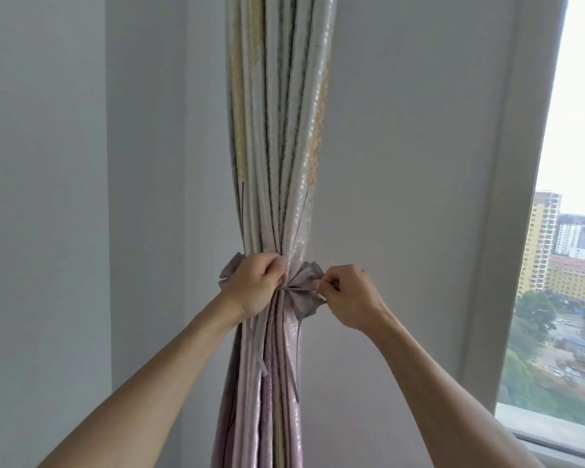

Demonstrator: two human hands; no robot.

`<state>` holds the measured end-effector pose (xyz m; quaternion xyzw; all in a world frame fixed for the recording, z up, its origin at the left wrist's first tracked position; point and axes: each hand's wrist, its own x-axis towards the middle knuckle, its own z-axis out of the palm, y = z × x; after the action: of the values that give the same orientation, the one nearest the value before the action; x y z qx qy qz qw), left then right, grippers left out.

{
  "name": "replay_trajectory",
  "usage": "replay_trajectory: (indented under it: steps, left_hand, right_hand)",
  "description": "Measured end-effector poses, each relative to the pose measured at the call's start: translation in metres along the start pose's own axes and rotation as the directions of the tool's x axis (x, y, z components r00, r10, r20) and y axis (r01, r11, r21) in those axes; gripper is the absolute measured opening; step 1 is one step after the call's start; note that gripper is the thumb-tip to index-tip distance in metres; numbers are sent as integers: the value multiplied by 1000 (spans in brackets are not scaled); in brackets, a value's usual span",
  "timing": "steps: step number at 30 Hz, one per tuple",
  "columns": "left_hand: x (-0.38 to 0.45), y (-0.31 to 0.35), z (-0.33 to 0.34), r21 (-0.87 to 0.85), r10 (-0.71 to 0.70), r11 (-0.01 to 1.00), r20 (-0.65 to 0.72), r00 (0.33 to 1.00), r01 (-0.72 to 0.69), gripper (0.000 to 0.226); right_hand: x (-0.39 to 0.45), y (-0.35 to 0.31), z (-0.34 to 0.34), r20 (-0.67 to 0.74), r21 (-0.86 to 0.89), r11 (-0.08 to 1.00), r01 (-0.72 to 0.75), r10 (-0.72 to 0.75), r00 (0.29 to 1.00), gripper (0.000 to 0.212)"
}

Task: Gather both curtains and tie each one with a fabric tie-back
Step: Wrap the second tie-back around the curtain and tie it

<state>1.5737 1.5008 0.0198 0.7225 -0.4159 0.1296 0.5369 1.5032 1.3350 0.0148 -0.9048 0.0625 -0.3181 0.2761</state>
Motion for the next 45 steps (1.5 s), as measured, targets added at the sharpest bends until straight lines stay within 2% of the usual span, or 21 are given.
replay_trajectory:
  steps: [1, 4, 7, 10, 12, 13, 15, 17, 19, 22, 26, 32, 34, 37, 39, 40, 42, 43, 45]
  left_hand:
    - [1, -2, 1, 81, 16, 997, 2, 1000, -17, 33]
    - [3, -8, 2, 166, 8, 986, 38, 999, -14, 27]
    - [3, -17, 3, 231, -18, 973, 124, 992, -11, 27]
    - [-4, -13, 5, 294, 81, 945, 220, 972, -145, 26]
    - [-6, -7, 3, 297, 146, 931, 225, 963, -210, 26]
    - [-6, -6, 0, 231, 129, 957, 200, 971, -174, 28]
    - [-3, -7, -9, 48, 10, 999, 149, 989, -17, 29]
    - [-3, -7, -20, -136, -128, 979, 161, 979, 150, 30]
    - [-1, -8, -29, -230, -197, 942, 205, 959, 243, 32]
    - [0, -6, -40, -221, -243, 929, 238, 940, 296, 23]
    - [1, -7, -53, -191, -300, 919, 224, 927, 344, 22]
    - [-1, -10, -68, -237, -344, 905, 82, 935, 354, 4]
    - [-1, -9, -74, -191, -329, 922, 71, 942, 337, 10]
    - [-2, -2, -82, 54, -186, 982, 64, 981, 182, 18]
    - [-7, 1, -82, 311, 7, 950, 37, 999, -18, 16]
    - [-11, -1, -81, 457, 162, 875, 31, 986, -158, 14]
    - [-18, -11, -78, 683, 470, 623, 62, 880, -381, 12]
    - [-21, -17, -77, 734, 559, 535, 62, 827, -417, 12]
    - [-24, -26, -76, 765, 653, 478, 19, 757, -432, 15]
  right_hand:
    - [0, 1, -2, -35, -24, 1000, -2, 1, 999, 28]
    - [-2, 5, -8, -73, -38, 999, -30, 27, 997, 31]
    - [-11, -5, -17, 73, 145, 989, -26, 15, 997, 37]
    - [-18, -28, -23, 223, 354, 935, -7, -77, 972, 39]
    - [-15, -40, -20, 259, 418, 908, 22, -142, 955, 34]
    - [-12, -42, -16, 246, 440, 898, 33, -155, 957, 32]
    - [-3, -42, -8, 140, 446, 893, 67, -143, 980, 26]
    - [3, -40, 0, 68, 335, 931, 146, -179, 982, 16]
    - [5, -41, 8, 117, 178, 957, 230, -253, 960, 11]
    - [8, -48, 13, 109, 43, 943, 330, -333, 937, 10]
    - [14, -57, 18, 154, 13, 925, 380, -378, 913, 13]
    - [10, -64, 29, 208, 217, 935, 279, -324, 923, 22]
    - [10, -66, 34, 201, 280, 929, 242, -303, 932, 26]
    - [14, -66, 42, 111, 343, 912, 223, -275, 955, 32]
    - [17, -67, 48, 92, 358, 906, 227, -276, 957, 33]
    - [18, -67, 51, 90, 370, 902, 220, -271, 958, 35]
    - [18, -69, 53, 97, 417, 890, 182, -243, 965, 35]
    - [17, -70, 53, 107, 458, 875, 154, -226, 968, 34]
    - [16, -74, 53, 132, 544, 833, 104, -208, 969, 32]
